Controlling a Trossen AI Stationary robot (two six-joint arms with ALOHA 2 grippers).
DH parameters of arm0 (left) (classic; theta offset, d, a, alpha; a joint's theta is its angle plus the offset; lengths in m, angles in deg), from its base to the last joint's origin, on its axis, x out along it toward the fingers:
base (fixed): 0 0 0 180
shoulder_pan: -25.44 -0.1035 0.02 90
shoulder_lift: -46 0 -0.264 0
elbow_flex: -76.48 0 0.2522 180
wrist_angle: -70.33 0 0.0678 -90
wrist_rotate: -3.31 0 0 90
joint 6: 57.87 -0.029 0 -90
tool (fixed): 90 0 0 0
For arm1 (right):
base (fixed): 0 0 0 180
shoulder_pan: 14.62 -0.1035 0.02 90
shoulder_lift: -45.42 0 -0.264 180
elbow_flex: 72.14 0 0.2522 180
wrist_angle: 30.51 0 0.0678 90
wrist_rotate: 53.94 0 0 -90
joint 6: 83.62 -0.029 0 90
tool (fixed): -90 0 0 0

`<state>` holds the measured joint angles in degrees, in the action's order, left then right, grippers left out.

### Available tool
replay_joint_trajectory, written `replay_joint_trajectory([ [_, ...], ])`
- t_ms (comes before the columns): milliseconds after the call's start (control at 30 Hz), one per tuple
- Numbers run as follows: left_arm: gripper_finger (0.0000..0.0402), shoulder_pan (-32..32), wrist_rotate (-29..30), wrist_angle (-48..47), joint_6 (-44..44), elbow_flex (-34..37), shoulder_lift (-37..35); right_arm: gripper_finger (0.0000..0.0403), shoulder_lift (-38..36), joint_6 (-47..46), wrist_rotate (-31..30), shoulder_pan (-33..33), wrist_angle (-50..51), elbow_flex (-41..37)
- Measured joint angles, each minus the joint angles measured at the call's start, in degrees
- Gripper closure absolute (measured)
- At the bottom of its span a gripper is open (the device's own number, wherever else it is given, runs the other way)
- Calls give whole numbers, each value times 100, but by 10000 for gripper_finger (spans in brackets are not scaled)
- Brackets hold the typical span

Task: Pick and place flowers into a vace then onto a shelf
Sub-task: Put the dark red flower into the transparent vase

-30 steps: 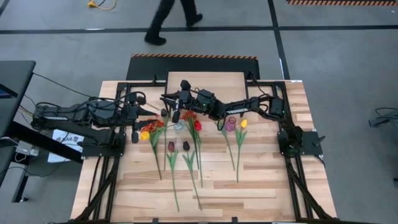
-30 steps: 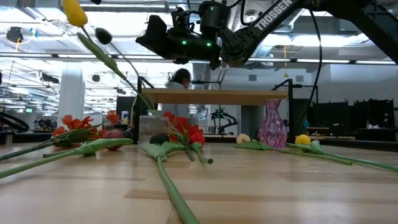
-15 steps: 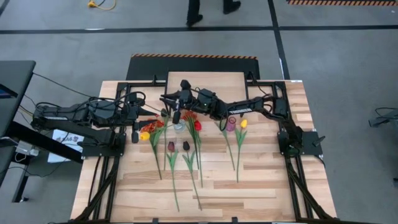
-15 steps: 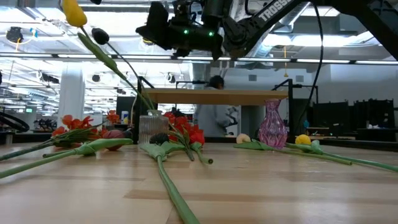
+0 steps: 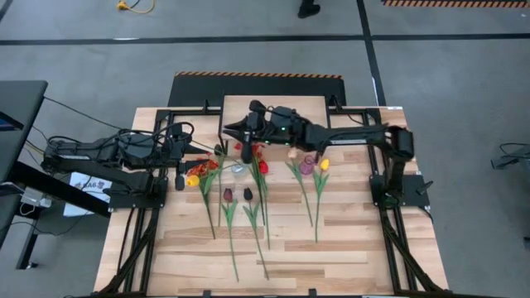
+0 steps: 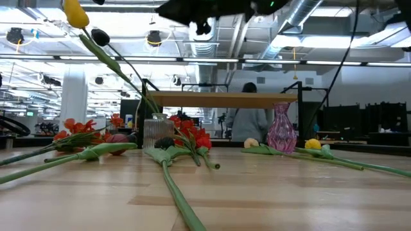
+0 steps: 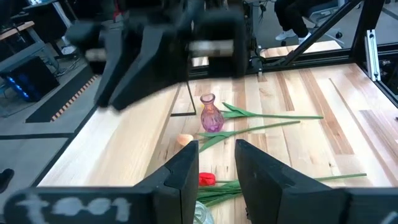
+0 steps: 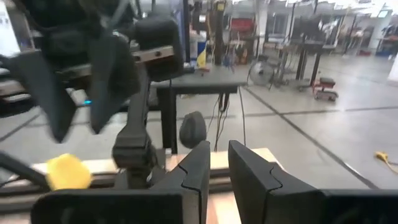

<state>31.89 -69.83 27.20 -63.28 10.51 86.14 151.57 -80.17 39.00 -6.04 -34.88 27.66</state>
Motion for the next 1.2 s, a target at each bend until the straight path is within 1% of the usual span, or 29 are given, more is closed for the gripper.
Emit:
replay_joint_trajectory([
  [167,305,-1,0,7,2,0,0,351,-556,4,-5,-93,1081,4],
  [333,305,0,0,15,4,0,0,351,-1066,-4,-89,-166,2386,4],
  [633,305,0,2,17,-110,0,0,351,-1728,-46,-869,-469,4611,4],
  [733,305,0,2,42,-127,0,0,351,-1900,-46,-1166,-574,5278,2],
  [833,305,-2,4,70,-132,0,0,351,-2068,-46,-1339,-602,5781,2],
  [933,305,-1,4,70,-139,0,0,351,-2176,-39,-1353,-583,6010,-1],
  [1000,305,0,4,70,-142,0,0,351,-2288,44,-1354,-582,5993,-79],
  [1100,305,0,4,95,-120,0,0,351,-2555,182,-1313,-584,5729,-422],
  [1200,305,0,4,221,0,0,0,351,-2887,243,-1280,-584,5416,-960],
])
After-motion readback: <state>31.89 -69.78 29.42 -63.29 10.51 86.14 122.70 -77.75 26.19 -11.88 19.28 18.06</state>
